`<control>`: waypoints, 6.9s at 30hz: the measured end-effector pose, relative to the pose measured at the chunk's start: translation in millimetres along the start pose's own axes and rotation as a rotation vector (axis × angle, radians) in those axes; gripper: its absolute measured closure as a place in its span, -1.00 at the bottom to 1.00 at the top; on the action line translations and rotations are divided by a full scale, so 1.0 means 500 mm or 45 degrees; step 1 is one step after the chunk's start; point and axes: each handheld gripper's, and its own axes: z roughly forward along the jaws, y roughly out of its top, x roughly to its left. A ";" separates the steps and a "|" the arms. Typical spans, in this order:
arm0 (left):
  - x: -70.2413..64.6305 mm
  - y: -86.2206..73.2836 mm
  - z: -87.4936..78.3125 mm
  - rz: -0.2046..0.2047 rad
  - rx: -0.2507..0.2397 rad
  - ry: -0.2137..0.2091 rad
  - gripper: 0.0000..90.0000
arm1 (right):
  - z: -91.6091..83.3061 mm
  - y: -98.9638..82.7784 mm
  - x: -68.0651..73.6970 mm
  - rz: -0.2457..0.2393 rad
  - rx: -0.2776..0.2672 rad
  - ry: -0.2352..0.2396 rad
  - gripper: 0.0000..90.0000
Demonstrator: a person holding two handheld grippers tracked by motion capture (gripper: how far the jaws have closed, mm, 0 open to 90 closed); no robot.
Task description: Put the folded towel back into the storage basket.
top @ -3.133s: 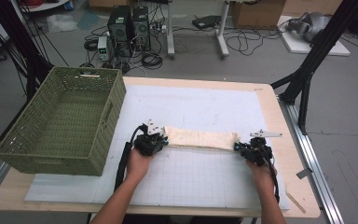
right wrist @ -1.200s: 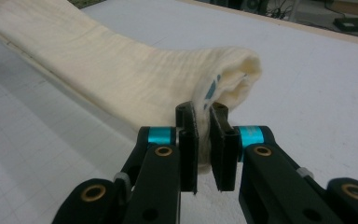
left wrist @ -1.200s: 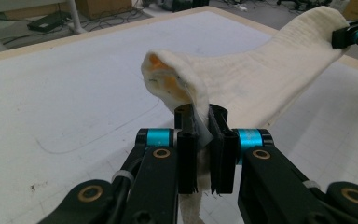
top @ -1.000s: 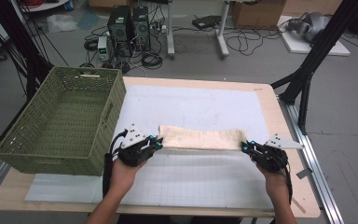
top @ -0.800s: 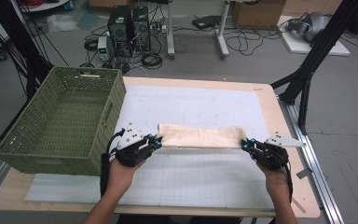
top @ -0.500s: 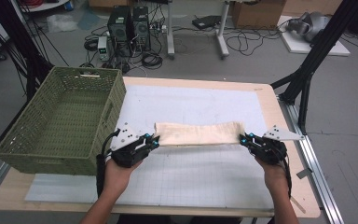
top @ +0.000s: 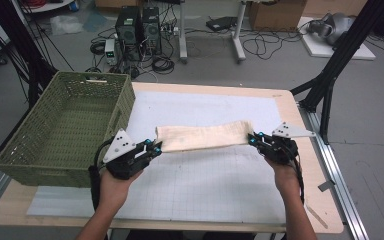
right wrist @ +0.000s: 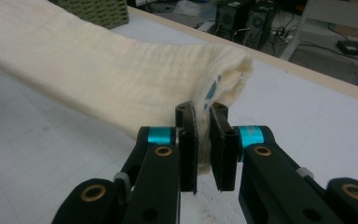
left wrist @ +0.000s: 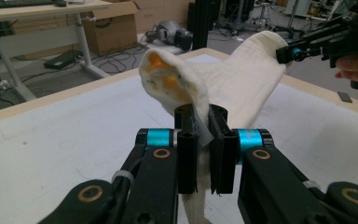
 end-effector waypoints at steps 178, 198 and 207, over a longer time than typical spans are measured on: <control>0.016 -0.020 -0.013 -0.088 -0.089 -0.168 -0.64 | 0.032 0.064 0.034 -0.025 0.024 0.068 -0.59; -0.019 -0.107 0.093 -0.050 -0.049 -0.270 -0.64 | -0.120 -0.133 0.073 0.053 -0.029 -0.154 -0.62; -0.020 -0.114 0.102 -0.044 -0.030 -0.255 -0.64 | -0.123 -0.143 0.064 0.022 -0.002 -0.157 -0.62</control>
